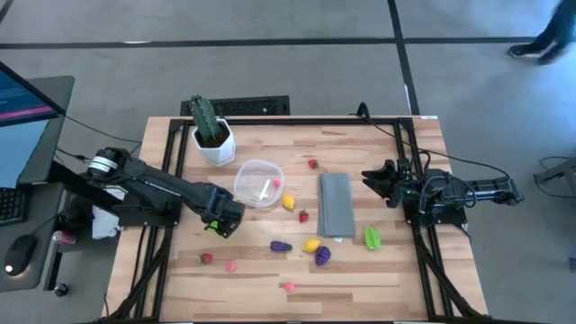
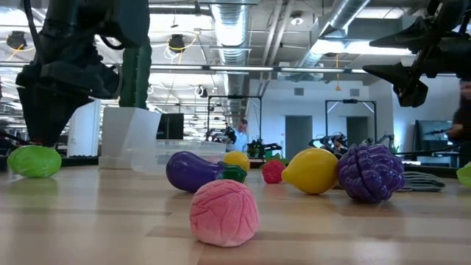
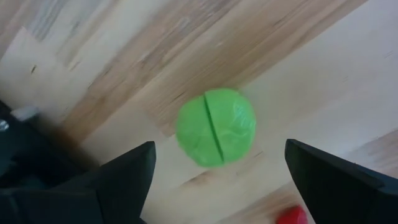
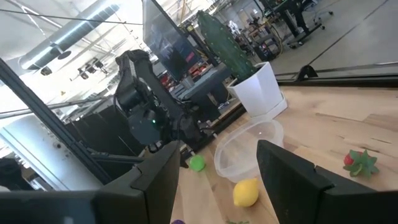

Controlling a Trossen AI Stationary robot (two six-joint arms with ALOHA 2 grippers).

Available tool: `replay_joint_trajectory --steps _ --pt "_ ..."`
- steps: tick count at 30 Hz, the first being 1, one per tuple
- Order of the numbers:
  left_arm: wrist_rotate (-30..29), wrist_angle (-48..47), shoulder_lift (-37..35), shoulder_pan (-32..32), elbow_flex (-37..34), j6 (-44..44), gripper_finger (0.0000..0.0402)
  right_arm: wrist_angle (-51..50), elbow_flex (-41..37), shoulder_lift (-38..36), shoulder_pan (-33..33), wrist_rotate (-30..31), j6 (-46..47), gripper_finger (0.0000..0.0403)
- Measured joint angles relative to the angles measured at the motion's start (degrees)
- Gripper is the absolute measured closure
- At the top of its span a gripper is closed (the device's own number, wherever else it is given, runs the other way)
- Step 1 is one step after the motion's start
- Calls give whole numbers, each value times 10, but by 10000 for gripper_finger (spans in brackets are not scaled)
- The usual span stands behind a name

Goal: Pick and placing Produce into tupperware
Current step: Put the green cabbage into the transparent container

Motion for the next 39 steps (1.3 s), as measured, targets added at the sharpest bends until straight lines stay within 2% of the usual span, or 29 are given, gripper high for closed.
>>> replay_joint_trajectory --steps 4,10,21,33,39 --pt "15 57 0 -1 -35 -3 53 0 0 0 0 0 0 164" --pt "24 76 0 -11 -64 -20 53 0 0 0 0 0 1 164" --pt "-7 104 0 -12 -69 -6 54 0 0 0 -1 0 1 164" --pt "-8 104 0 -11 -69 6 55 0 0 0 -1 0 1 164" --pt "-8 104 0 -11 -69 7 92 0 0 0 -1 0 8 164"
